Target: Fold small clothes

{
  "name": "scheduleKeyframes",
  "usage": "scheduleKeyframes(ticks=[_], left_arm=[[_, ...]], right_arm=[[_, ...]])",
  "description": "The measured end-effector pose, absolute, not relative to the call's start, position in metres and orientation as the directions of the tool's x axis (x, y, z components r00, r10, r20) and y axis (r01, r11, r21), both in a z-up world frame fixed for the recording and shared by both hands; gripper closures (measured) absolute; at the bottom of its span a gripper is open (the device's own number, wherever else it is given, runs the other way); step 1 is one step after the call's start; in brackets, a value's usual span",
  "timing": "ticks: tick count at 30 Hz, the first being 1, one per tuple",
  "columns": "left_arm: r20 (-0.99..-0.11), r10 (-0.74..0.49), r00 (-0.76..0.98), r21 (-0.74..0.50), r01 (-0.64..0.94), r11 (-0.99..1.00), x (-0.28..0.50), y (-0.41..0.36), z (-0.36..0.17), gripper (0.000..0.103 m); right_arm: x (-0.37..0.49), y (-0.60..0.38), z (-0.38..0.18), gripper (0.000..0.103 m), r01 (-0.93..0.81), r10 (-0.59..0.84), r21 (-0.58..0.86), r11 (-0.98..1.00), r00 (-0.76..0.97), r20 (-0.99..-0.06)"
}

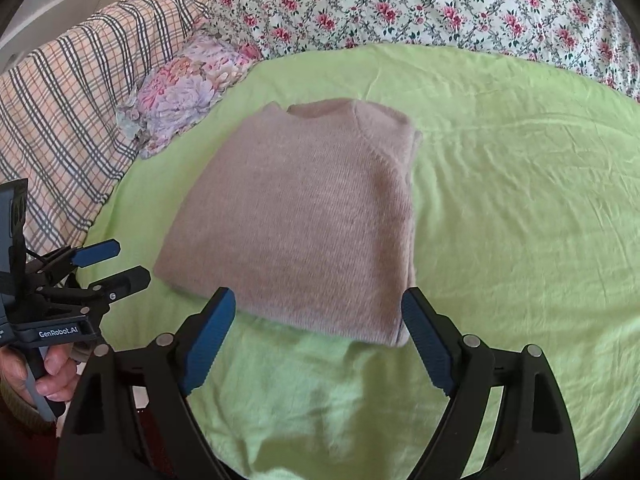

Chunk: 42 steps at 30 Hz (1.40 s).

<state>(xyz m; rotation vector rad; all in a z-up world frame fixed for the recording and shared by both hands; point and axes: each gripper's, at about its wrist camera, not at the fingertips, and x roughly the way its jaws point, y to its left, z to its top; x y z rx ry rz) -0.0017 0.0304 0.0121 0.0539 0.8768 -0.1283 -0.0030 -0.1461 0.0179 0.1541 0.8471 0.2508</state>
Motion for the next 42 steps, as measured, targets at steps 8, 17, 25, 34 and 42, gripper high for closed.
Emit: scheduleKeyframes(ticks=[8, 17, 25, 34, 42], left_arm=[[-0.776, -0.010, 0.631, 0.084, 0.118, 0.989, 0.011, 0.021, 0.019, 0.017], [-0.777, 0.022, 0.629, 0.110, 0.102, 0.989, 0.019, 0.016, 0.020, 0.017], [-0.771, 0.037, 0.636, 0.120, 0.088, 0.989, 0.031, 0.014, 0.023, 0.014], [-0.782, 0.022, 0.623, 0.094, 0.083, 0.992, 0.047, 0.013, 0.018, 0.014], [-0.779, 0.015, 0.627, 0.089, 0.087, 0.992, 0.051, 0.012, 0.020, 0.014]], right_arm=[[0.006, -0.147, 0.019, 0.017, -0.166, 0.287, 0.236, 0.958, 0.620, -0.730], [0.016, -0.151, 0.022, 0.016, -0.152, 0.285, 0.244, 0.958, 0.620, -0.731], [0.029, -0.146, 0.023, 0.016, -0.160, 0.289, 0.243, 0.957, 0.610, -0.737], [0.041, -0.138, 0.020, 0.016, -0.167, 0.298, 0.249, 0.954, 0.596, -0.745], [0.045, -0.137, 0.020, 0.016, -0.162, 0.299, 0.253, 0.954, 0.595, -0.746]])
